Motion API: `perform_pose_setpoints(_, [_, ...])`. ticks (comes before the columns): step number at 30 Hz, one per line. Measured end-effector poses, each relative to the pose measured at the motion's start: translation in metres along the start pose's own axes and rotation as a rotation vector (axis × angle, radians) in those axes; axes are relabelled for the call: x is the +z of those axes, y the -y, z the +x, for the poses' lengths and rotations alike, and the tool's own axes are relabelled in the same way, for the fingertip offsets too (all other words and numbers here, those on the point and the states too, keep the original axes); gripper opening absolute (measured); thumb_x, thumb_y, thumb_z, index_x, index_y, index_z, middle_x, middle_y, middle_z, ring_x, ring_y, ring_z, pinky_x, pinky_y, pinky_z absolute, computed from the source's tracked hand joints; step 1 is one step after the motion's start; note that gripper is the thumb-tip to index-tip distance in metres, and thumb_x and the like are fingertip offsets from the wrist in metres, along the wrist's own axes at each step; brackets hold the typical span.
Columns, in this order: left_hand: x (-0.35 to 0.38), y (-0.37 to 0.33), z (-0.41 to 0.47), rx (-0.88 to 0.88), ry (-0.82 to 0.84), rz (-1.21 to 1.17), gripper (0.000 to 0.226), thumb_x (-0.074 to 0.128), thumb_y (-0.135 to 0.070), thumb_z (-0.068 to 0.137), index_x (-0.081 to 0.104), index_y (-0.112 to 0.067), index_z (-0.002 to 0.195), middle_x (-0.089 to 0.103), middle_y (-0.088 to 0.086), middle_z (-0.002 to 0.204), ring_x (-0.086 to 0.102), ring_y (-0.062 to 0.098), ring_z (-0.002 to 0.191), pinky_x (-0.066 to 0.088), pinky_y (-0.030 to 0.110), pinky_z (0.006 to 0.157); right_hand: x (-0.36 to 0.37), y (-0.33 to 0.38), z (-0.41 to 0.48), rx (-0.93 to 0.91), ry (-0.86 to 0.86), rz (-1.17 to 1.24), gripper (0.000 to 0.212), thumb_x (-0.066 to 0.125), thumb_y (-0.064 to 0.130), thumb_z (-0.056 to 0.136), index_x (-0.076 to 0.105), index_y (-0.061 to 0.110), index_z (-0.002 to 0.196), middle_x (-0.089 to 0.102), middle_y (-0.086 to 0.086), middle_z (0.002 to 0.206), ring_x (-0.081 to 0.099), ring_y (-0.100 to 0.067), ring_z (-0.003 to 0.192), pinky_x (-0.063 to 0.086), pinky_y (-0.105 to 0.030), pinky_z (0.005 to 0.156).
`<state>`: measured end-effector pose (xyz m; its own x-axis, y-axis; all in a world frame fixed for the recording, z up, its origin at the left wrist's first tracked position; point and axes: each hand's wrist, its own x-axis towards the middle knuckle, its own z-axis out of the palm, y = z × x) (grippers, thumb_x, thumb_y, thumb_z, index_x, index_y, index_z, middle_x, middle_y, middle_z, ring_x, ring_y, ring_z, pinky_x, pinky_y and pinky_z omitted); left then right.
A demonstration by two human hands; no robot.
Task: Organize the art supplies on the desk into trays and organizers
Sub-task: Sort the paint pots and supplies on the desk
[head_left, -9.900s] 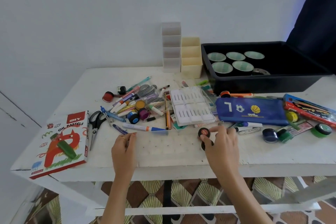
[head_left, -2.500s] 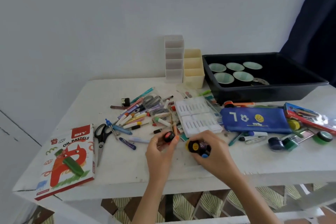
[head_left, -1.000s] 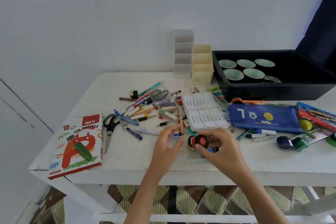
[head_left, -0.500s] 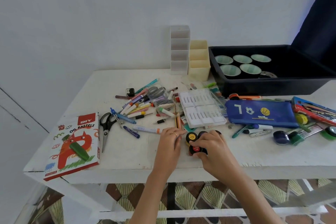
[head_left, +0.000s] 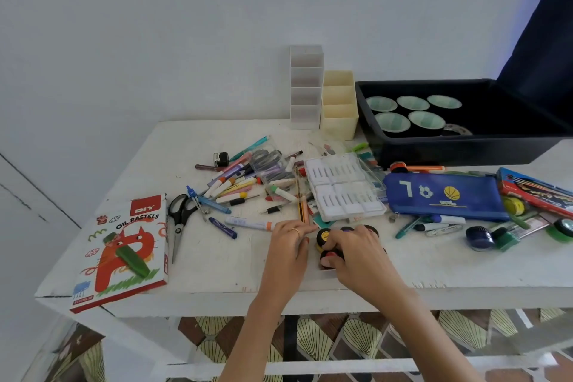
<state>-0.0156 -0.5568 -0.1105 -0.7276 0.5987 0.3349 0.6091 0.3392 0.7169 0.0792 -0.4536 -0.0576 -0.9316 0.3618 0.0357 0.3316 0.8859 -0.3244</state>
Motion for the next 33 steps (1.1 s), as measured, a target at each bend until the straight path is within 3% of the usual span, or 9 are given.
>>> perform_pose_setpoints(7, [0.002,0.003,0.002,-0.001,-0.017,0.003,0.039,0.052,0.01,0.082,0.068,-0.014,0.107,0.053,-0.013,0.103,0.031,-0.011,0.1,0.019,-0.003,0.091,0.004,0.007,0.001,0.027,-0.07,-0.038,0.024,0.06,0.022,0.087,0.064,0.021,0.11,0.056,0.002,0.111,0.046,-0.016,0.105,0.032,-0.023,0.086])
perform_pose_setpoints(12, [0.0,0.001,0.002,-0.08,-0.003,-0.072,0.033,0.053,0.004,0.086,0.068,-0.015,0.106,0.056,-0.013,0.106,0.04,0.001,0.107,0.021,-0.002,0.091,0.0,0.006,0.001,-0.003,-0.084,-0.05,0.019,0.055,0.028,0.089,0.071,0.021,0.094,0.064,0.004,0.094,0.052,-0.015,0.092,0.04,-0.025,0.083])
perform_pose_setpoints(16, [-0.019,-0.012,0.005,-0.238,-0.017,-0.387,0.033,0.054,-0.001,0.088,0.067,-0.029,0.099,0.066,-0.014,0.105,0.056,-0.003,0.101,0.04,0.008,0.089,-0.011,0.005,0.008,0.03,-0.132,0.047,0.022,0.051,0.028,0.09,0.07,0.018,0.083,0.066,0.004,0.082,0.054,-0.014,0.083,0.045,-0.029,0.078])
perform_pose_setpoints(18, [-0.037,-0.016,0.009,-0.221,-0.027,-0.45,0.03,0.055,-0.003,0.089,0.068,-0.028,0.099,0.068,-0.014,0.101,0.06,-0.001,0.095,0.047,0.013,0.081,-0.013,0.008,0.015,0.036,-0.158,0.127,0.02,0.052,0.03,0.091,0.069,0.019,0.086,0.065,0.006,0.084,0.053,-0.011,0.082,0.046,-0.027,0.075])
perform_pose_setpoints(22, [-0.073,-0.003,0.034,-0.131,-0.052,-0.306,0.028,0.054,-0.002,0.089,0.069,-0.026,0.095,0.066,-0.015,0.098,0.059,-0.002,0.087,0.047,0.01,0.072,-0.012,0.016,0.035,0.034,-0.193,0.273,0.015,0.055,0.03,0.091,0.067,0.024,0.084,0.063,0.011,0.081,0.052,-0.004,0.075,0.045,-0.02,0.066])
perform_pose_setpoints(25, [-0.094,0.025,0.065,-0.18,-0.149,-0.231,0.032,0.053,0.0,0.089,0.065,-0.029,0.088,0.065,-0.013,0.095,0.06,0.002,0.085,0.048,0.011,0.07,-0.004,0.017,0.051,0.017,-0.27,0.326,0.012,0.06,0.023,0.088,0.066,0.022,0.078,0.059,0.014,0.072,0.051,-0.004,0.072,0.038,-0.014,0.063])
perform_pose_setpoints(28, [-0.11,0.062,0.099,-0.216,-0.202,-0.025,0.027,0.053,0.003,0.086,0.067,-0.019,0.095,0.064,-0.003,0.097,0.056,0.001,0.08,0.044,0.006,0.067,0.009,0.01,0.058,0.017,-0.321,0.307,0.008,0.067,0.016,0.083,0.066,0.021,0.076,0.056,0.016,0.07,0.049,-0.006,0.072,0.034,-0.013,0.066])
perform_pose_setpoints(31, [-0.122,0.097,0.131,-0.165,-0.126,0.201,0.033,0.051,0.005,0.084,0.064,-0.012,0.11,0.061,0.005,0.111,0.056,0.017,0.098,0.048,0.026,0.088,0.026,-0.002,0.057,0.08,-0.38,0.197,0.01,0.072,0.012,0.078,0.069,0.019,0.085,0.063,0.008,0.081,0.052,-0.013,0.079,0.04,-0.026,0.073])
perform_pose_setpoints(33, [-0.126,0.111,0.149,-0.141,-0.004,0.366,0.042,0.049,0.004,0.086,0.056,-0.012,0.124,0.052,0.008,0.128,0.047,0.022,0.116,0.041,0.033,0.1,0.036,-0.01,0.056,0.119,-0.374,0.098,0.016,0.072,0.013,0.077,0.067,0.019,0.091,0.061,0.003,0.088,0.051,-0.018,0.082,0.043,-0.031,0.07])
